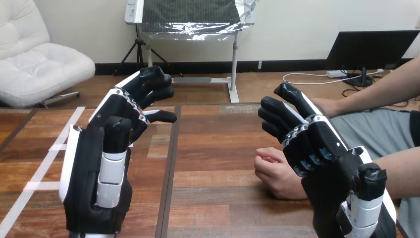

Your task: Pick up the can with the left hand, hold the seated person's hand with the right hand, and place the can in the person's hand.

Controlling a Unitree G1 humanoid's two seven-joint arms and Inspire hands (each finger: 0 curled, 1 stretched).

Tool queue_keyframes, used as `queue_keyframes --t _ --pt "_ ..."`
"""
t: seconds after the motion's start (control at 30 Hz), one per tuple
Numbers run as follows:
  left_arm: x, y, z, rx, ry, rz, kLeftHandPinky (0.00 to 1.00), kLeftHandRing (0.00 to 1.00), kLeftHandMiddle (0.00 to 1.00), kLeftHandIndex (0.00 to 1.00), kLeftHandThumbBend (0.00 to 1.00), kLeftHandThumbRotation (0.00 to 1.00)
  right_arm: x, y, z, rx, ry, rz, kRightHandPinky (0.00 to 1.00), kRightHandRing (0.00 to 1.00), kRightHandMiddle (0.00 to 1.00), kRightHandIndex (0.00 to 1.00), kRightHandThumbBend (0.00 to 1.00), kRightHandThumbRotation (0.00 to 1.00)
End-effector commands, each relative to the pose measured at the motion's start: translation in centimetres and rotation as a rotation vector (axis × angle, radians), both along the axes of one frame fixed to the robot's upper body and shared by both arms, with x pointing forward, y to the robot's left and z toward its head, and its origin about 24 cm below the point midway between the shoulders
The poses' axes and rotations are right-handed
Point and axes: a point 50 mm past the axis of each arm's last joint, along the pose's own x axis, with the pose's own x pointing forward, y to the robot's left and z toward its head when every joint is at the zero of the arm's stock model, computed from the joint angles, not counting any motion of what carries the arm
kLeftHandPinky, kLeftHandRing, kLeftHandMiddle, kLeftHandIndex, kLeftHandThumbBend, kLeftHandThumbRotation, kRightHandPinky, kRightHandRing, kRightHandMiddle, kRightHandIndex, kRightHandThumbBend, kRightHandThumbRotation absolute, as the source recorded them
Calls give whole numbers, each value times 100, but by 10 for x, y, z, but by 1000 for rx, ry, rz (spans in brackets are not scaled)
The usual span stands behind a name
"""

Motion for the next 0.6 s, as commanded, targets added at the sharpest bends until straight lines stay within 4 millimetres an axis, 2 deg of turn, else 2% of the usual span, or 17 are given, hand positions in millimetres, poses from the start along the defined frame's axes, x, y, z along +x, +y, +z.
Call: queue_keyframes --t 0.0,0.3,0.57 --pt "6 1 9 19 -48 22 63 78 78 77 69 95 7 3 11 18 -83 -1 94 91 89 93 82 100" --pt "14 8 8 136 -56 91 72 84 83 82 79 92 8 4 10 21 -82 1 93 91 89 93 81 100" --pt "25 17 5 247 -60 198 75 88 88 86 95 86 9 4 10 24 -78 4 93 91 89 93 82 100"
